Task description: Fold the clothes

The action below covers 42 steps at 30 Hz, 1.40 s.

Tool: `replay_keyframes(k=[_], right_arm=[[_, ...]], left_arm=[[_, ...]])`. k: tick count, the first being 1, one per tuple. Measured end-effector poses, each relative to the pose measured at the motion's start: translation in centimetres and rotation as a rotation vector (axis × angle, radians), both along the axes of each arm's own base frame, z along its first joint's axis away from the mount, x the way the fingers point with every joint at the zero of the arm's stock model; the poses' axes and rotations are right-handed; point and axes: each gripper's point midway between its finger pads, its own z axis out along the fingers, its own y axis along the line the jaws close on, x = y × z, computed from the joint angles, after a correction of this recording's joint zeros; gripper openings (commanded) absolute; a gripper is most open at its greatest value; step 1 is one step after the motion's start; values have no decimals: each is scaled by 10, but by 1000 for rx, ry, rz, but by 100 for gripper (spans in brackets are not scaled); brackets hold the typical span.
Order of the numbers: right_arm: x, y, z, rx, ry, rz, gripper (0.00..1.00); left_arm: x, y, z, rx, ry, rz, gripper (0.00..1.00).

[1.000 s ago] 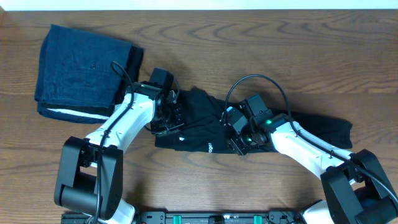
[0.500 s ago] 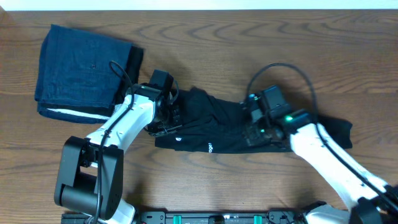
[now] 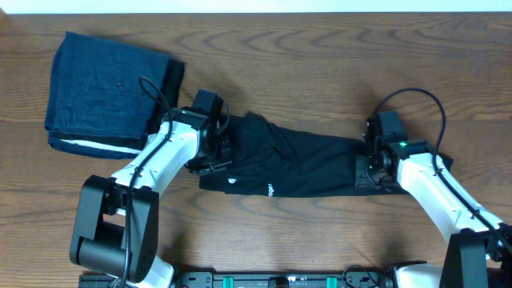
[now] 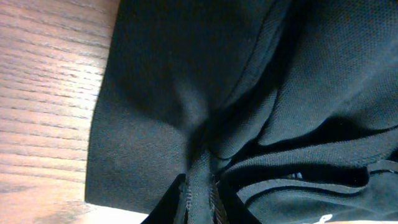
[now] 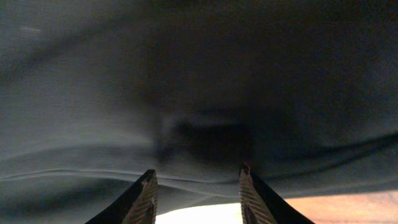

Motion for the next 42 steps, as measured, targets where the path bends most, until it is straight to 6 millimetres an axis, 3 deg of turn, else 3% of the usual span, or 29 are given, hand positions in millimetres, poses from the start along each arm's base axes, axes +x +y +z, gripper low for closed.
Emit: replay_keyframes(k=[6,10,14,18,20,25,32,36,42], right_arm=[[-13,-11,-13,-10,40,-50,41],[-14,-21,-11,-8,55,-109,46],[-4,-42,14,2,31,-208,48],[17,-79,51,-13,-75,-336,47],[18,-97,57,-27,-97,-394,49],[6,-134,43,-48,-47,-522,54],[-5,-173,6,-38,33,-666,56],[-5,-185,-19,-22,66,-694,56],[11,-186,-26,41,48,-646,48]], left_arm=[[0,3,-1,17,-4,0,15],[-1,3,-1,19,-1,-3,15],[-2,4,-2,23,2,-13,16],[-3,4,-2,24,1,-29,22],[-2,4,-2,23,-2,-33,23],[-1,4,-2,23,-5,-33,28],[-1,4,-2,23,-5,-33,29],[-1,4,-2,23,-6,-33,29],[-1,4,-2,23,-6,-33,30]])
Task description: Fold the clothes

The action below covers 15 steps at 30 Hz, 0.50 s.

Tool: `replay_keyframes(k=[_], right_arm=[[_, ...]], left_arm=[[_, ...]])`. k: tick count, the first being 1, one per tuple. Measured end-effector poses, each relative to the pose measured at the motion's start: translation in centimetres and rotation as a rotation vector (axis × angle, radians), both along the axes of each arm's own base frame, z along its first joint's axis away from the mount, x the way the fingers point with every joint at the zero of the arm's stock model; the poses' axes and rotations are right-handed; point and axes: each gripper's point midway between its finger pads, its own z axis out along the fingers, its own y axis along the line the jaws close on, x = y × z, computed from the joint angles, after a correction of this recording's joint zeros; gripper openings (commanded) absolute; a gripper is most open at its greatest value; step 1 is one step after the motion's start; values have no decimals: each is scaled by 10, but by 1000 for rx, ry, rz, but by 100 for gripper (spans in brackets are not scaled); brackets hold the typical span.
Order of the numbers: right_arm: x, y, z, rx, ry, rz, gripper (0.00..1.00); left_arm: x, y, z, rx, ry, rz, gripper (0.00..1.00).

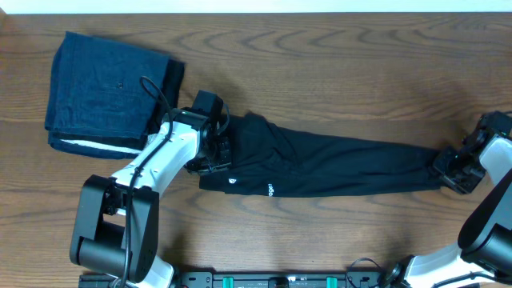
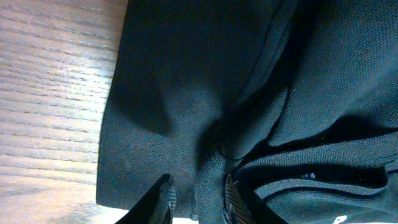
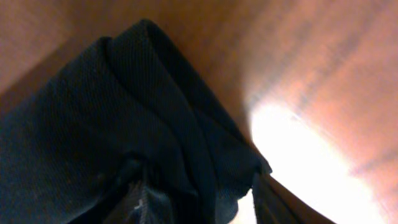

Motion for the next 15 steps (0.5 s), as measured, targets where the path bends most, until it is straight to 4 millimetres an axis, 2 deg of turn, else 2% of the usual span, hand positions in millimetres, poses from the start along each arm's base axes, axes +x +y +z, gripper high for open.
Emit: replay_keyframes(k=[3,6,15], right_arm=[[8,2,-1,22,-27,24,37],[14,6,-1,45,-53,45,2],[20,10,4,83,-70,50,1]], left_arm=[[1,0,0,-1,-2,0,29],[1,0,0,-1,-4,0,30],[2,-1,0,-2,-7,0,29]])
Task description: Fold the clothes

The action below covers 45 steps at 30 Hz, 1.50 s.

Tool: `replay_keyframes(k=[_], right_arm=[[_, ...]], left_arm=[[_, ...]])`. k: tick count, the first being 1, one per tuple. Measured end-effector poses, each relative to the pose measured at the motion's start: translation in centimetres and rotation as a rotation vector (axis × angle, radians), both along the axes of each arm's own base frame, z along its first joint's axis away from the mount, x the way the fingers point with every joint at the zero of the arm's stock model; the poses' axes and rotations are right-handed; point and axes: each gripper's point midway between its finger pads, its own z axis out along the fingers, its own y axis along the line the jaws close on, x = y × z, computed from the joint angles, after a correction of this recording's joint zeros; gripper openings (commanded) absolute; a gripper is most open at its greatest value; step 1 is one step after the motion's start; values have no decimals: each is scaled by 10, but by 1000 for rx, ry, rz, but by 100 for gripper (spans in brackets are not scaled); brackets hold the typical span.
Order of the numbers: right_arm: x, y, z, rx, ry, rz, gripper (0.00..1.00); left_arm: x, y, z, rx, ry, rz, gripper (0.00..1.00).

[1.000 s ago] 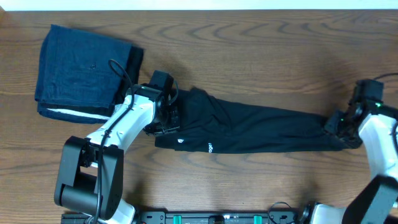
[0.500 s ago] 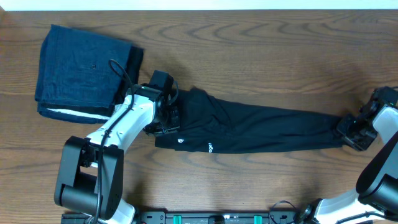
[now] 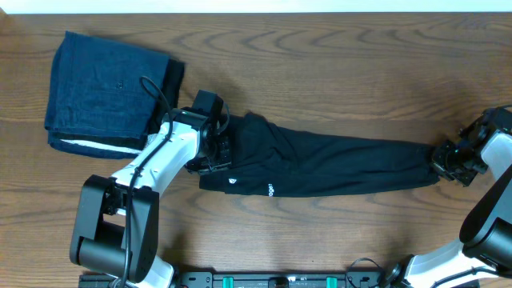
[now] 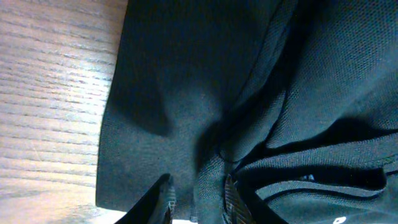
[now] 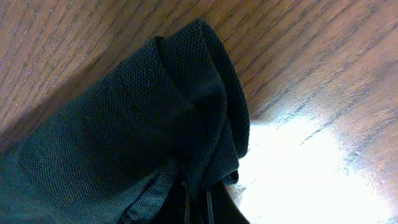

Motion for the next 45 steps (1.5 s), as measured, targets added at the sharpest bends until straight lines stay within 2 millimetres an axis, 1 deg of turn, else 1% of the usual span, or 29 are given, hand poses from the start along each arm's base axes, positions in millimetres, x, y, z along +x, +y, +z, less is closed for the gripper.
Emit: replay_keyframes(k=[3,6,8,10,12,14,15,16,18,20,21,22,23,25,28,30,32,36,38,39,41,42,45], right_arm=[[5,5,3,24,-34,27,1],[15,20,14,67,-106,91,1],[23,32,33,77,-174,145,1],[33,48,62,64,-261,216,1],[39,72,92,51,-340,302,1],[41,104,117,51,-403,404,1],[39,117,124,56,-417,442,1],[38,134,130,68,-430,494,1],[33,163,133,94,-428,578,1],[29,184,130,116,-410,644,1],[27,200,127,132,-397,693,1],[25,206,125,138,-391,711,1],[23,219,121,151,-379,752,1],[20,236,112,166,-359,806,1],[16,263,90,187,-325,889,2],[16,281,72,201,-298,932,4],[16,297,54,217,-267,954,6],[17,319,26,236,-232,975,7],[17,326,16,246,-221,981,12],[17,329,16,253,-222,978,17],[16,331,17,272,-223,975,32],[14,333,18,289,-223,980,36],[6,336,27,354,-200,1001,39]], left_arm=[[0,0,0,-1,-1,0,30],[0,1,0,3,-1,1,29],[0,4,-1,22,-2,2,29],[-3,9,-1,48,8,2,29],[-5,12,-1,68,14,2,29],[-2,15,3,80,0,7,29],[2,16,8,78,-16,12,29],[6,18,13,74,-37,21,29],[14,24,28,64,-89,47,30],[22,33,43,56,-139,81,30],[26,42,53,52,-169,112,30],[28,47,57,53,-182,126,31],[30,55,61,55,-196,152,31],[31,70,66,61,-203,199,30],[29,90,66,74,-187,258,30],[28,96,65,77,-180,277,30],[27,97,65,78,-178,280,30],[26,97,65,78,-171,280,31],[25,97,65,79,-169,280,30],[25,97,65,79,-169,280,30],[25,97,65,79,-169,280,30],[25,97,65,79,-169,280,31],[25,97,65,79,-168,280,30]])
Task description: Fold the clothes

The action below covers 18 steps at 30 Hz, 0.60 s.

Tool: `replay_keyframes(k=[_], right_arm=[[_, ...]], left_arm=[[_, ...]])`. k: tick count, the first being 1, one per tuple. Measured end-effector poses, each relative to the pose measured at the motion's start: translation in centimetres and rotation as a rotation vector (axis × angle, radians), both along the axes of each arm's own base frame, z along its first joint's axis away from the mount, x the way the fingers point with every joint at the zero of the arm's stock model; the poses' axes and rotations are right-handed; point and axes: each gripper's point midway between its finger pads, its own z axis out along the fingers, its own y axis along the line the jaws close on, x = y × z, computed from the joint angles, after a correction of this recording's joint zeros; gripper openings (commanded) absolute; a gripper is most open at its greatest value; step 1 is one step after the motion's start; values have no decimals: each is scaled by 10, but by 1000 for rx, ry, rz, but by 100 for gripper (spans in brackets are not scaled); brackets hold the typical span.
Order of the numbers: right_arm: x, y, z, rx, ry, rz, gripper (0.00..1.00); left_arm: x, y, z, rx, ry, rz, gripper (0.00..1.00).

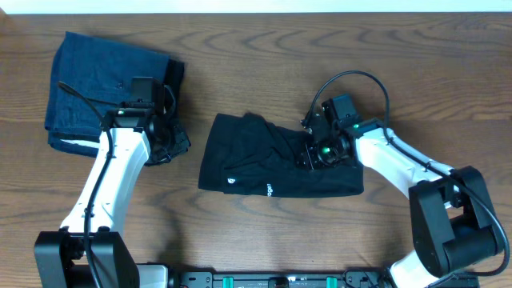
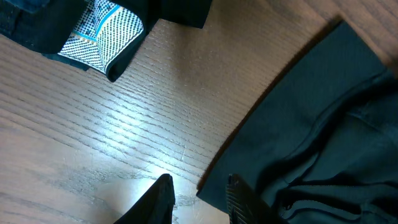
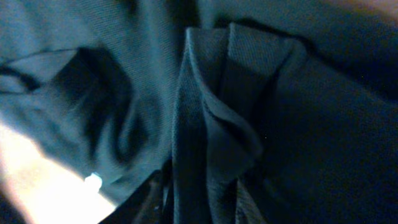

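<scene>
The black garment (image 1: 256,160) lies folded over into a short, wide shape at the table's middle. My right gripper (image 1: 310,155) rests on its upper layer. In the right wrist view the gripper (image 3: 202,199) is open, with a raised fold of the black cloth (image 3: 211,124) lying between its fingers. My left gripper (image 1: 170,146) sits just left of the garment, off the cloth. In the left wrist view it (image 2: 199,199) is open over bare wood, and the garment's edge (image 2: 323,112) lies beside its right finger.
A folded blue cloth (image 1: 104,84) lies at the back left, close behind my left gripper. Its patterned inner label (image 2: 102,34) shows in the left wrist view. Bare wooden table (image 1: 432,96) lies to the right of the garment and along the front.
My right gripper held the garment's end at the far right; it is now open over the garment's middle, and that end is laid over. My left gripper has moved left off the cloth.
First my left gripper was shut on the garment's left end and my right gripper stood open at its right end. Then the right gripper held that end far right with the garment stretched long, and the left jaws had opened. Now the garment is folded in half.
</scene>
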Motion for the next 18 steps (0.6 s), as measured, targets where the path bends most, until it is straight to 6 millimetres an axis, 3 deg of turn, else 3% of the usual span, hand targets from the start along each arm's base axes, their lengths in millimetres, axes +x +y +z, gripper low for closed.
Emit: replay_keyframes(k=[3,7,11,14,18], right_arm=[[-8,-7,14,35,39,9,41],[-3,-27,48,68,-18,-23,39],[5,-46,72,63,-89,-64,21],[11,-51,71,45,-117,-71,6],[19,-50,62,45,-160,-72,3]], left_arm=[[0,0,0,0,1,0,31],[0,0,0,0,2,0,30],[0,0,0,0,-1,0,31],[1,0,0,0,-5,0,30],[0,0,-2,0,-2,0,30]])
